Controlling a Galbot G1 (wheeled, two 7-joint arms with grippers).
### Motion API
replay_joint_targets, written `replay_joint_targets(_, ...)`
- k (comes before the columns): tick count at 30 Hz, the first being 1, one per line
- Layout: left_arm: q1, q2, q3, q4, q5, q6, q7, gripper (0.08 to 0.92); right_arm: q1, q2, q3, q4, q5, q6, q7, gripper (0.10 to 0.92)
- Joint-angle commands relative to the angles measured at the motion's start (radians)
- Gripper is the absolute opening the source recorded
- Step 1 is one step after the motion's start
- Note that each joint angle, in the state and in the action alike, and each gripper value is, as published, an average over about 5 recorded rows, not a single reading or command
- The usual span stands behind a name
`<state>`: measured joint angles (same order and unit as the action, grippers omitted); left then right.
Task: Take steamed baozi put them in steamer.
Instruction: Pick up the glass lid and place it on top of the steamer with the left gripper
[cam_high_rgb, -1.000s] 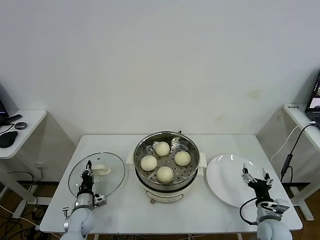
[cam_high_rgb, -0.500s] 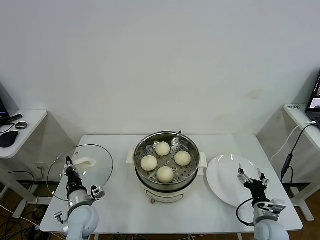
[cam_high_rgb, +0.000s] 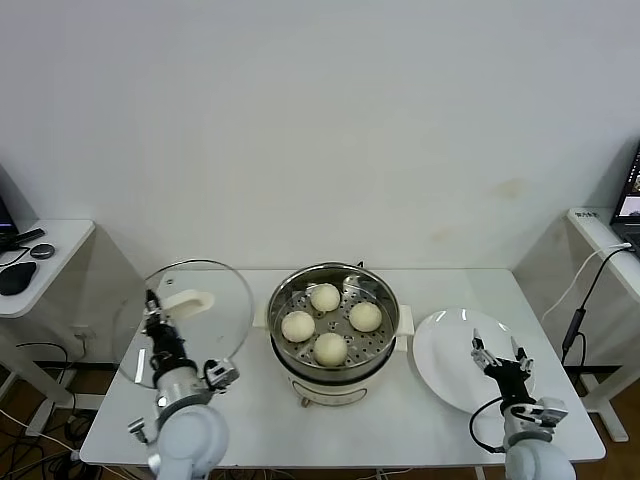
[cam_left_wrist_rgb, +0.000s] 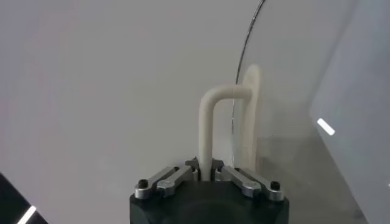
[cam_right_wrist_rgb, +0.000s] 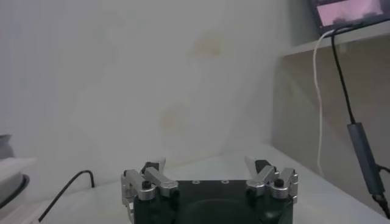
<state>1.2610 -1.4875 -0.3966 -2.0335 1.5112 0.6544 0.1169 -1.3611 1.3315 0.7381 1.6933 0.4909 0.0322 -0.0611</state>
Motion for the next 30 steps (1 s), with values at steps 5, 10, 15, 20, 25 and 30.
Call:
replay_joint_targets(5, -0.161, -0.054, 0.367, 0.070, 0.046, 0.037, 0.095, 0.168, -0.025, 0.026, 0.016, 0.006, -0.043, 0.008, 0.000, 0.823)
replay_joint_targets(10, -0.229, -0.064, 0.444, 0.096, 0.006, 0.038, 0.145, 0.168, -0.032, 0.037, 0.023, 0.003, -0.058, 0.010, 0.000, 0.823)
replay_joint_targets(15, -0.298, -0.085, 0.489, 0.197, -0.002, 0.038, 0.140, 0.168, -0.034, 0.045, 0.023, 0.003, -0.066, 0.009, 0.000, 0.823)
replay_joint_targets(20, -0.337, -0.096, 0.506, 0.284, 0.021, 0.038, 0.123, 0.168, -0.030, 0.053, 0.021, 0.005, -0.073, 0.006, 0.000, 0.823)
replay_joint_targets(25, -0.342, -0.098, 0.506, 0.329, 0.024, 0.037, 0.107, 0.168, -0.024, 0.056, 0.024, 0.004, -0.073, 0.007, 0.000, 0.823)
replay_joint_targets(30, -0.348, -0.090, 0.508, 0.331, 0.050, 0.037, 0.131, 0.168, -0.023, 0.056, 0.026, 0.001, -0.072, 0.009, 0.000, 0.823)
